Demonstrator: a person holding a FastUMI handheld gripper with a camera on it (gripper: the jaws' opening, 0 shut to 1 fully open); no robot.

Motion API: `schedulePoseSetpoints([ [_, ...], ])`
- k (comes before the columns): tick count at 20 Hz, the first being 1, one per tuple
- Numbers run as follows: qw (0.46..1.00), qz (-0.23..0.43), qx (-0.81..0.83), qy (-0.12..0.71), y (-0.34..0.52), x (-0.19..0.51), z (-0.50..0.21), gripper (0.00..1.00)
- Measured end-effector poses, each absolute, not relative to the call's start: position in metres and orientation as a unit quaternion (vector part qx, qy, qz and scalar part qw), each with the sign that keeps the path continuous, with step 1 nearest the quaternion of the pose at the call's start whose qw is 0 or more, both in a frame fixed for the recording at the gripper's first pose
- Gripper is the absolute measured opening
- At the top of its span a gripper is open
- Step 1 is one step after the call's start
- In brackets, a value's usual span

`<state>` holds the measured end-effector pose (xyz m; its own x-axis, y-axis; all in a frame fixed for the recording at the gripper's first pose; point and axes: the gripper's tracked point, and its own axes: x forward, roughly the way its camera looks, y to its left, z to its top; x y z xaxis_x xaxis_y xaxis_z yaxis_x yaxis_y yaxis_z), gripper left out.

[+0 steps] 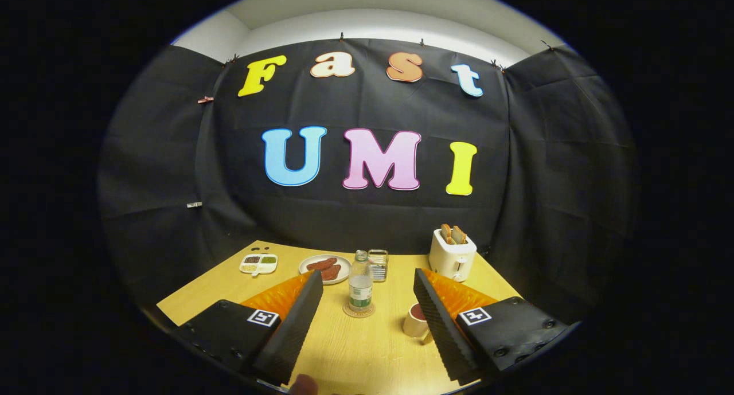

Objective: Take the bottle from table, then pour the juice into the cup, finally place the bottle on the coaster

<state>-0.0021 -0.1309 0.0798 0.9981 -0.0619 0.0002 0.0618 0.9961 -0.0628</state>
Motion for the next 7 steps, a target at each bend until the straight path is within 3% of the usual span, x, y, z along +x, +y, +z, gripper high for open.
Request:
schedulePoseSetpoints([
  [7,0.997,0.005,-0.081,-0.01,-0.13,-0.009,0.087,0.98],
])
